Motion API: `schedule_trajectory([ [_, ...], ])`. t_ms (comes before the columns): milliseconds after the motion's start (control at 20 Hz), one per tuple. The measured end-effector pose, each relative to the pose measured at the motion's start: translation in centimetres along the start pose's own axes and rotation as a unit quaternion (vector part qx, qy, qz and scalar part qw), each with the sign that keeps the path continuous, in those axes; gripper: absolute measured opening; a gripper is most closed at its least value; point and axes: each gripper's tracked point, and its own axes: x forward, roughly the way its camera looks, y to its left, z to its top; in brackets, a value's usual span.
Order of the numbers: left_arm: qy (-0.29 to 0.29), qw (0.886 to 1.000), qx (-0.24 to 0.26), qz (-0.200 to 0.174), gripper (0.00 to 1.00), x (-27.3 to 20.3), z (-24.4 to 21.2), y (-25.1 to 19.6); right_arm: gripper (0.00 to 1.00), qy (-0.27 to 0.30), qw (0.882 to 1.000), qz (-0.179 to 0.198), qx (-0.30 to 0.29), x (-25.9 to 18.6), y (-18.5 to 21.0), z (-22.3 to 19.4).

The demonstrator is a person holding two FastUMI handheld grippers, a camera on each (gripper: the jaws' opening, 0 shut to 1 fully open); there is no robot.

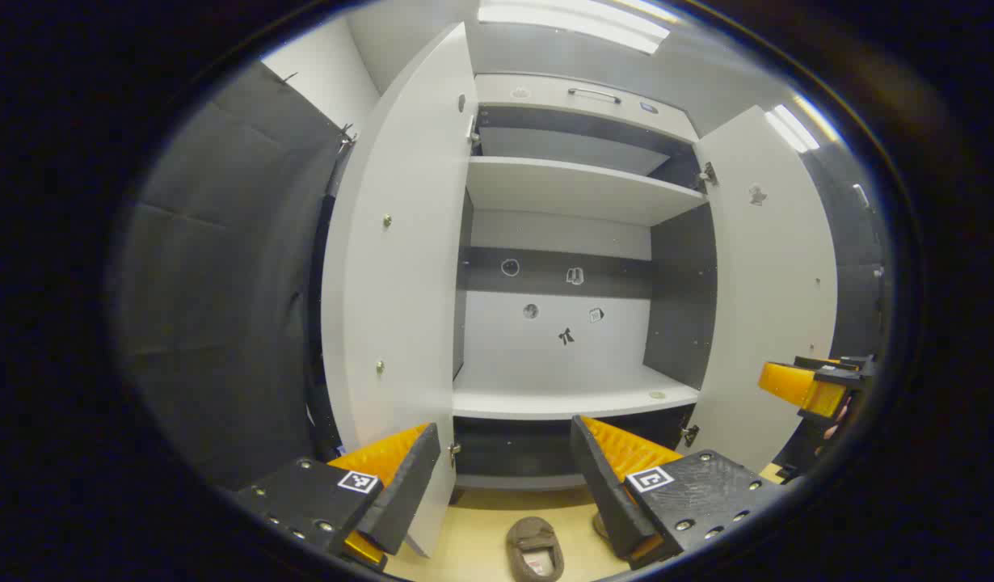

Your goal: Grab one shoe with the right hand and put it into the shoe cabinet, grab the other shoe with the left hand and put it into the shoe cabinet; then close the right door with the right hand and the left door with the left hand.

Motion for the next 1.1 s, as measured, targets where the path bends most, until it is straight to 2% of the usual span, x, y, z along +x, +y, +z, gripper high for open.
schedule_trajectory([
  [300, 0.003, 1.000, 0.003, 0.000, 0.94, -0.1, -0.4, 0.4, 0.97, 0.001, 1.000, -0.006, -0.002, 0.1, -0.2, 0.5],
  [650, -0.018, 1.000, -0.008, -0.022, 0.95, -1.0, 0.4, 0.2, 0.96, 0.003, 1.000, -0.009, -0.006, 0.0, -0.2, 0.7],
  [950, -0.016, 1.000, -0.009, -0.017, 0.94, -1.7, -0.2, 1.2, 0.96, 0.003, 1.000, -0.012, -0.015, 0.6, -0.2, 1.4],
  [1000, -0.015, 1.000, -0.009, -0.015, 0.94, -1.8, -0.3, 1.4, 0.92, 0.000, 1.000, -0.011, -0.017, 0.7, -0.1, 1.6],
  [1100, -0.013, 1.000, -0.011, -0.009, 0.94, -2.1, -0.5, 1.9, 0.95, -0.004, 1.000, -0.011, -0.021, 0.9, 0.1, 1.8],
])
